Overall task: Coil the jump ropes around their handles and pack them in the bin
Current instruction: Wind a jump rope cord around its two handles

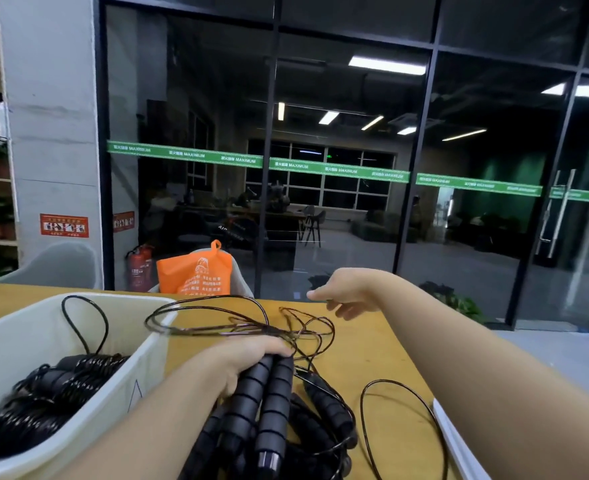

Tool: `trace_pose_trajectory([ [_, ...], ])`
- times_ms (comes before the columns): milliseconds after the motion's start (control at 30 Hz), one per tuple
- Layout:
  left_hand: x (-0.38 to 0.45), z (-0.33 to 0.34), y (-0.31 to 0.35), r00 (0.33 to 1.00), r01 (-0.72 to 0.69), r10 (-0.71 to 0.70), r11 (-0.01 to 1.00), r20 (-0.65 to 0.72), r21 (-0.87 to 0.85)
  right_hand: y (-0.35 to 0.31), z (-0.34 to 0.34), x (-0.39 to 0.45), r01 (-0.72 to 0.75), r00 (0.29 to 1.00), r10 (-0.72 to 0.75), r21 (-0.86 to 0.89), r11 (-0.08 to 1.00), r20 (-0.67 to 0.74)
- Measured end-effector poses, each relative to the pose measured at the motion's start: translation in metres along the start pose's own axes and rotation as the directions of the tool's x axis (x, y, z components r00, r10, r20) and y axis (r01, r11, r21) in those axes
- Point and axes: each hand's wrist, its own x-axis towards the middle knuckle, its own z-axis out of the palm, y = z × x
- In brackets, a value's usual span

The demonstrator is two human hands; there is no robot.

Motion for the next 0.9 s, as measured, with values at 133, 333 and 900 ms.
trace_pose_trajectory([
  [133, 0.01, 0.009, -0.007, 0.999, -0.037, 0.039, 0.996, 0.023, -0.082, 0.015, 0.013, -0.018, 0.086, 0.989, -0.084, -0.014, 0.996, 0.126],
  [333, 0.009, 0.034, -0.019, 0.982, -0.187, 0.166, 0.926, -0.09, -0.329, 0.048, 0.053, -0.041, 0.182, 0.972, -0.198, 0.126, 0.975, 0.13],
  [900, 0.001, 0.07, -0.073, 0.934, -0.33, 0.298, 0.506, -0.197, -0.797, 0.1, 0.135, -0.096, 0.426, 0.888, -0.354, 0.235, 0.874, -0.293],
])
